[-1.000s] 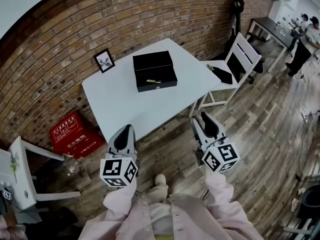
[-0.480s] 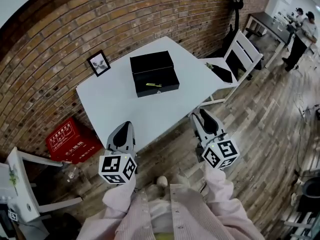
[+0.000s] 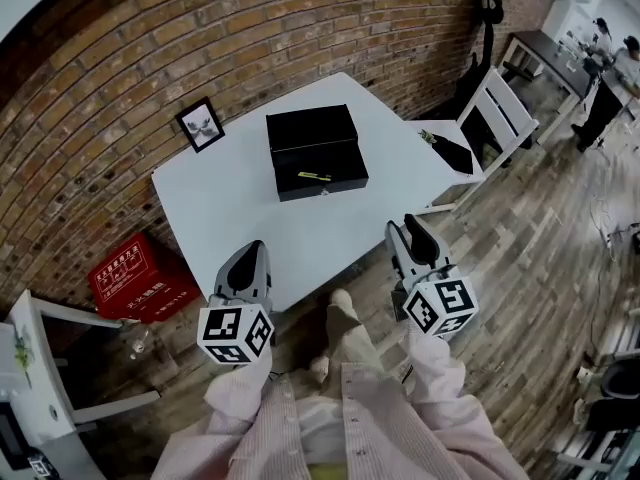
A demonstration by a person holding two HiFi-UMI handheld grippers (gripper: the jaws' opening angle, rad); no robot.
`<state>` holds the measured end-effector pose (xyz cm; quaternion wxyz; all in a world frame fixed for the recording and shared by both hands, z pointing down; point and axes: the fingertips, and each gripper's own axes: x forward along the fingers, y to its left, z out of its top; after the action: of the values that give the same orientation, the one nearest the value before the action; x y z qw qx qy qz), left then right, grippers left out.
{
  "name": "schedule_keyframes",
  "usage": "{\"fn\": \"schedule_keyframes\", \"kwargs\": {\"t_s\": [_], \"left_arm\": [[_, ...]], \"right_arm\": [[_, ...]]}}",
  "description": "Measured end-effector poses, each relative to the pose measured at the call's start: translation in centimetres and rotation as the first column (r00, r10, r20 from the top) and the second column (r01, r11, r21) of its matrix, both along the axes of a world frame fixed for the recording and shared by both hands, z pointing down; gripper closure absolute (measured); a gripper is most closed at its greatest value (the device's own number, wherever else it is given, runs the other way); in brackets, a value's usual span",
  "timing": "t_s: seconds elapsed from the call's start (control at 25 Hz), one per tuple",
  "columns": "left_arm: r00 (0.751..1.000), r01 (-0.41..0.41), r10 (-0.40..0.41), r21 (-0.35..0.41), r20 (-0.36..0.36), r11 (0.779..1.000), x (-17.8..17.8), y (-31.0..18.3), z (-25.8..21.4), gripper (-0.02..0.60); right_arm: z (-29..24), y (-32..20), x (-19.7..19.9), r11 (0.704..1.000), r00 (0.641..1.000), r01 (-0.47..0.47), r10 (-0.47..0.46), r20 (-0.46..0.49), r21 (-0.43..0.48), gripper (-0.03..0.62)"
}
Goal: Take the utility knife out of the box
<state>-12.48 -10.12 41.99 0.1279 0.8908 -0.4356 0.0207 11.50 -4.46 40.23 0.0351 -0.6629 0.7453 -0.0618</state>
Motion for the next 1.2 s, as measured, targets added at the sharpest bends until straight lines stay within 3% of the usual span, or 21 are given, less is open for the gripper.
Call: {"fn": "schedule_keyframes", "kwargs": {"t_s": [0.32, 0.68, 1.2], "left_arm": [[0.999, 0.052, -0.052, -0.032, 0.003, 0.998, 1.7, -5.3, 0.8, 0.589], [0.995, 0.103, -0.104, -0.125, 0.006, 0.987, 4.1, -10.6, 2.9, 0.589], [0.981, 0.195, -0.192, -0.211, 0.037, 0.958, 6.2, -14.0, 6.0, 0.589]], "right_arm": [[1.0, -7.6, 1.0, 0.996, 0.996, 0.088, -0.087, 0.007, -0.025, 0.451], [2.6, -15.1, 2.0, 0.977, 0.981, 0.191, -0.192, 0.006, -0.094, 0.451], [5.9, -21.2, 1.4, 0.898, 0.922, 0.38, -0.388, 0.01, -0.22, 0.451]]}}
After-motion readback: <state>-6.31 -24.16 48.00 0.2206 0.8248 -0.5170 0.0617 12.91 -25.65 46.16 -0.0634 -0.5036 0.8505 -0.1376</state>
